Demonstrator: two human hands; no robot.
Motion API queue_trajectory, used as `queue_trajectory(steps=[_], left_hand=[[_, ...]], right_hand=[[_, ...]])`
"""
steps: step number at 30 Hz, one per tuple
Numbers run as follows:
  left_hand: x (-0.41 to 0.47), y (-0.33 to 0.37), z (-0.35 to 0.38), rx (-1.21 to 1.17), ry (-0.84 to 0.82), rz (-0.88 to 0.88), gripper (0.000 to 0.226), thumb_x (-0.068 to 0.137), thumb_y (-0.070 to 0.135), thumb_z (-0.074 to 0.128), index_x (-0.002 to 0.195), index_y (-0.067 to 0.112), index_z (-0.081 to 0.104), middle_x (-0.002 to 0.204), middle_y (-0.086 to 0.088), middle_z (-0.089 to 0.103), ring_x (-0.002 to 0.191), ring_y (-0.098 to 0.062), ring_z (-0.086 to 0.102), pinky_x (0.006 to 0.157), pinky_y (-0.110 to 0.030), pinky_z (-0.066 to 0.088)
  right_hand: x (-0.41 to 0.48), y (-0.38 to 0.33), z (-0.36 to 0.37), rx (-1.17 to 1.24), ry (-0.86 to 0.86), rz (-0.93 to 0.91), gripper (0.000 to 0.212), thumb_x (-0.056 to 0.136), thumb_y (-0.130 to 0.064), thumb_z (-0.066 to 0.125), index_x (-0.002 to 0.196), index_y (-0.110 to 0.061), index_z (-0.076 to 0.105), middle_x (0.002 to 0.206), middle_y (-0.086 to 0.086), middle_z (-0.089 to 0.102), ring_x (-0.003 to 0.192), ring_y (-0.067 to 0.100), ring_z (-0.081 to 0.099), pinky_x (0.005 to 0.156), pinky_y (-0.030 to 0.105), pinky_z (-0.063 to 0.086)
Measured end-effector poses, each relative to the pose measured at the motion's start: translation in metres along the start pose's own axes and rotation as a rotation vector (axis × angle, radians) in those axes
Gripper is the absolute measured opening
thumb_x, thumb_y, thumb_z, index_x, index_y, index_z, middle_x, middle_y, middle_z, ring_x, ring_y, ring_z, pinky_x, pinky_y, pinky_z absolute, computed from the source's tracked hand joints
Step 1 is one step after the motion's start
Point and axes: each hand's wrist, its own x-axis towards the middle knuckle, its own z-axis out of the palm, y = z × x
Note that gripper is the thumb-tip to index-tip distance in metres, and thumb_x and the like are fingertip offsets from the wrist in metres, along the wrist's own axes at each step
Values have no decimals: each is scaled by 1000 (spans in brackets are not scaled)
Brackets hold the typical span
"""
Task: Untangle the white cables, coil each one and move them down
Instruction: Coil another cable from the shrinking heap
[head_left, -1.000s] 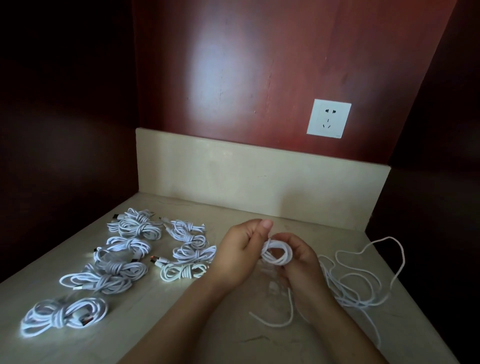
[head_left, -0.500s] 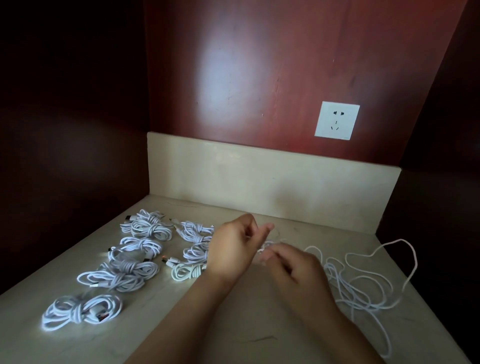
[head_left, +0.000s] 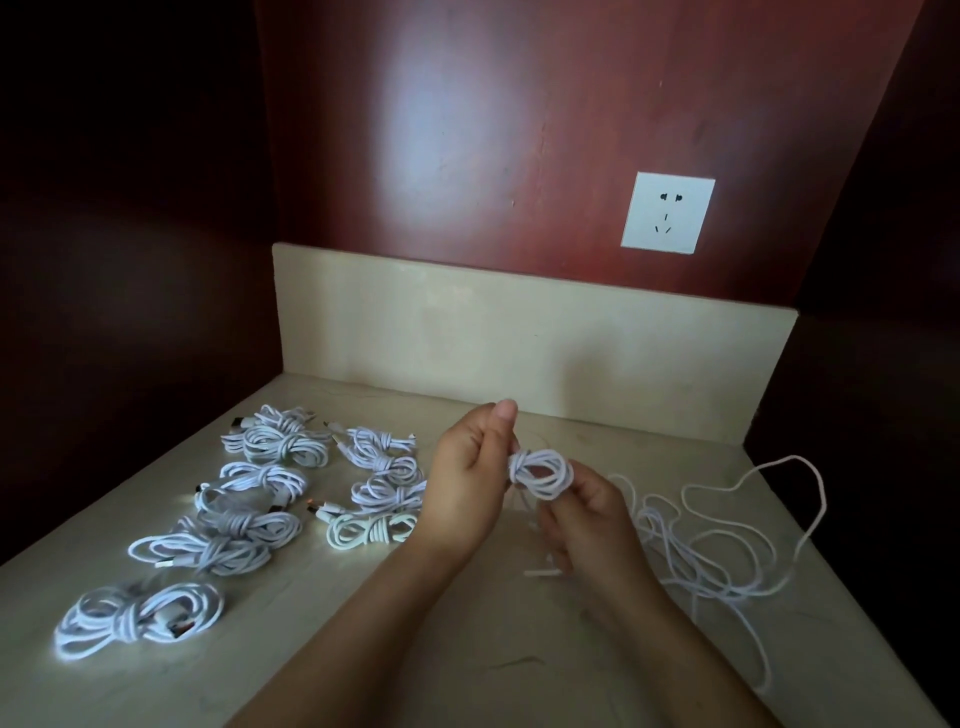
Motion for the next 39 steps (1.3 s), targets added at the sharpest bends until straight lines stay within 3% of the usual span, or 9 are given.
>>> queue_trajectory(steps=[5,8,12,18,22,26,30,35,39], left_hand=[[-2,-6,-6,194,45,-27,39,102,35,44,66,19,40,51,9,42,51,-10,44,50,-27,38],[-2,-8,-13,444,14,55,40,100,39,46,65,23,36,49,7,47,48,-12,47,54,-35,39],[0,-13,-17,618,-9,139,40,95,44,56,65,18,47,64,3,54,62,-14,53,60,-36,42],[4,-19,-16,602,-98,196,42,91,45,61,62,18,48,63,2,52,61,-12,50,58,-35,42],[3,-16,-8,428,-200,229,45,94,46,50,56,23,42,55,8,44,54,-4,43,54,-27,35],[-2,-7,-1,61,-209,33,45,93,39,49,51,23,51,49,9,48,49,-5,44,53,-22,38],[-2,-3,1,-64,-105,18,42,96,35,46,59,16,50,49,6,45,44,-4,40,48,-17,35],[0,-2,1,-166,-37,-22,17,103,16,40,91,12,52,57,5,48,43,-4,38,41,-15,32],[1,-2,-3,-183,59,-45,10,103,13,42,104,18,51,61,2,45,46,-8,39,42,-21,36]], right_hand=[[-9,12,8,-369,-156,-122,39,101,-21,48,68,-37,61,52,-15,52,52,2,48,56,20,34],[-14,13,7,-558,-241,-213,26,90,-41,39,76,-28,57,67,-10,59,65,6,55,64,35,44],[-13,7,-4,-672,-212,-358,29,89,-45,39,72,-25,50,58,-9,48,57,7,47,59,38,40],[-7,-2,-16,-542,-4,-300,28,82,-47,59,71,-22,68,68,-9,66,66,6,64,65,36,51],[-2,-9,-21,-259,87,-181,13,83,-15,76,71,-14,71,71,1,71,67,12,67,65,31,51],[-5,-19,-19,98,-22,61,17,86,-14,67,74,-2,65,55,4,63,47,8,55,46,16,42],[-3,-22,-11,322,-70,312,24,93,-16,57,70,-11,59,43,-7,47,31,0,36,31,12,24],[-3,-14,-8,361,-183,399,24,99,-15,47,79,-18,59,56,-4,35,42,3,19,32,13,15],[-9,-4,4,136,-193,240,27,103,-19,44,85,-14,63,51,-1,35,40,8,22,36,16,18]])
